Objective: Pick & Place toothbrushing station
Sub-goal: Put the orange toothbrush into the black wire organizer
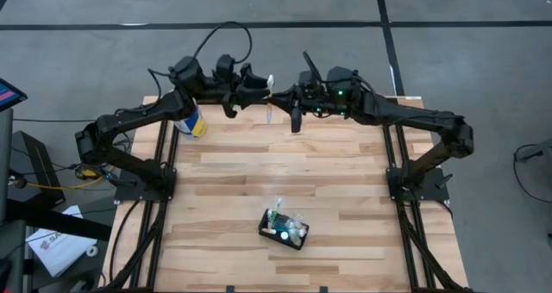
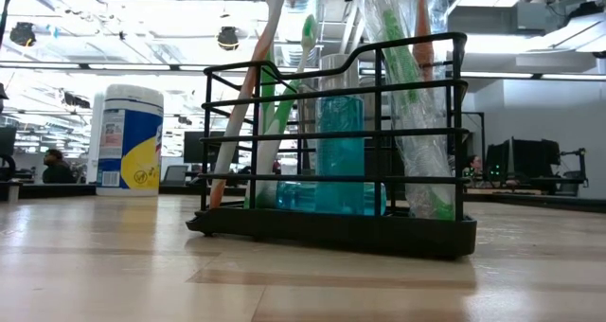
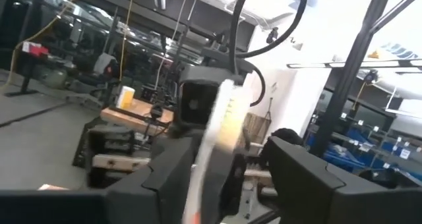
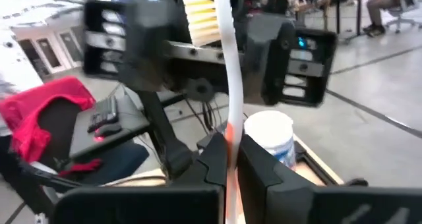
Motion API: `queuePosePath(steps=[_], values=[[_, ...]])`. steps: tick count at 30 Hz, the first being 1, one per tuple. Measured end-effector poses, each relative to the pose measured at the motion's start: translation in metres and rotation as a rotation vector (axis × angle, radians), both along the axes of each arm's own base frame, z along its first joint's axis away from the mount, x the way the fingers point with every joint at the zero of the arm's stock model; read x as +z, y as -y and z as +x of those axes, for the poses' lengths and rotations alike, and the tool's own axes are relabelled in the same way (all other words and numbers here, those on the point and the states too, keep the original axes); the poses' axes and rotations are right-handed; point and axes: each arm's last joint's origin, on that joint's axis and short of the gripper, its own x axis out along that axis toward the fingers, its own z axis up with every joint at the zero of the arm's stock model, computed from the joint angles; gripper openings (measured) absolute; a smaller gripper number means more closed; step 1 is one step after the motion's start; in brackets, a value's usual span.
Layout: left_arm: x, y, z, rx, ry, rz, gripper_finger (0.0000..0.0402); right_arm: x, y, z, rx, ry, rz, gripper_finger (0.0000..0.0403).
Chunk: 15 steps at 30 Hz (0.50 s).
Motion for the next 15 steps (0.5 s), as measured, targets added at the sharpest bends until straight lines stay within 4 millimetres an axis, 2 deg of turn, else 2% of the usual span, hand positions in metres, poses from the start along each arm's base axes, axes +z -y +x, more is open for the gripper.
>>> queuePosePath(steps=[9,15], values=[[0.0007,-0.0024,-0.0011,0.02,0.005,0.013,0.0082,0.0008,-0.0044,0.0004,0.03,0.004,0.008,0.0005],[0.0008,-0.0024,-0.0011,0.021,0.005,0.006,0.0075,0.001,-0.0052,0.0005,0.065,0.007,0.021,0.0005]])
